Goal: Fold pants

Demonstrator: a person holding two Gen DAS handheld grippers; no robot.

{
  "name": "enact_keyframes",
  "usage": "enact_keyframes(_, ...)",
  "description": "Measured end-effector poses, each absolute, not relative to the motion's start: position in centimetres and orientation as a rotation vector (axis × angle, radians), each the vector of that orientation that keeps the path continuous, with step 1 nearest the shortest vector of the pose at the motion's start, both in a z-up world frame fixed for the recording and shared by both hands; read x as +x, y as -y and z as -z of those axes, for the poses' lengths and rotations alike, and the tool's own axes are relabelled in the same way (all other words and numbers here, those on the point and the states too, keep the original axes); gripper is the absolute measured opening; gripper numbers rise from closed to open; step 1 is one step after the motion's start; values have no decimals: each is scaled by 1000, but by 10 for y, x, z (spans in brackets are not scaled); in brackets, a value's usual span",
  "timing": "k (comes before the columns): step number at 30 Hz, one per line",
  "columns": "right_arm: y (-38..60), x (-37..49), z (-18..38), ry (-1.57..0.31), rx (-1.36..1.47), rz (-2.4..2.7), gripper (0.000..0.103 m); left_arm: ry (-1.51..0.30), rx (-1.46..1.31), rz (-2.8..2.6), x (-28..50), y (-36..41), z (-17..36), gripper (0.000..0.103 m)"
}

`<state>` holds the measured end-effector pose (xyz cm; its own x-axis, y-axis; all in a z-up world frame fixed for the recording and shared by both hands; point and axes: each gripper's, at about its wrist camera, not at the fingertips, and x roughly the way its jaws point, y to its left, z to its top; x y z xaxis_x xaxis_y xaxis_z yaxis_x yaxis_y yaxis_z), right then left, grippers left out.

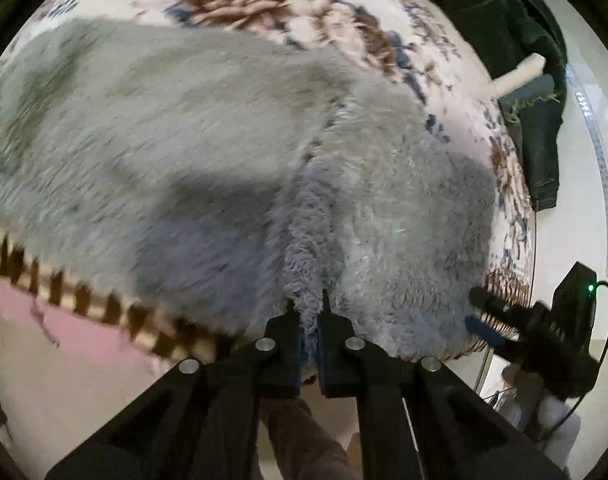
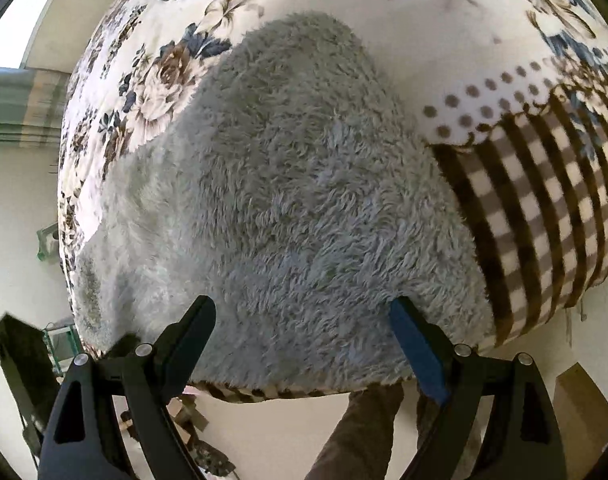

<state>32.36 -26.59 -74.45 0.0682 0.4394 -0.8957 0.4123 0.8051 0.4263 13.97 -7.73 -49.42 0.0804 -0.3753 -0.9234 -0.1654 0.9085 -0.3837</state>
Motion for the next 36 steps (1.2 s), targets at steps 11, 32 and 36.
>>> enact_keyframes(11, 256, 340, 721, -1523, 483, 18, 91, -1426, -514, 103, 154, 60, 489, 72)
enact_keyframes(32, 281, 385, 748, -1554, 450, 168, 91, -1345, -486, 208, 280, 83, 548, 16)
enact_keyframes(36, 266, 392, 745, -1554, 394, 154, 91, -1399, -503, 203, 274, 82, 556, 34)
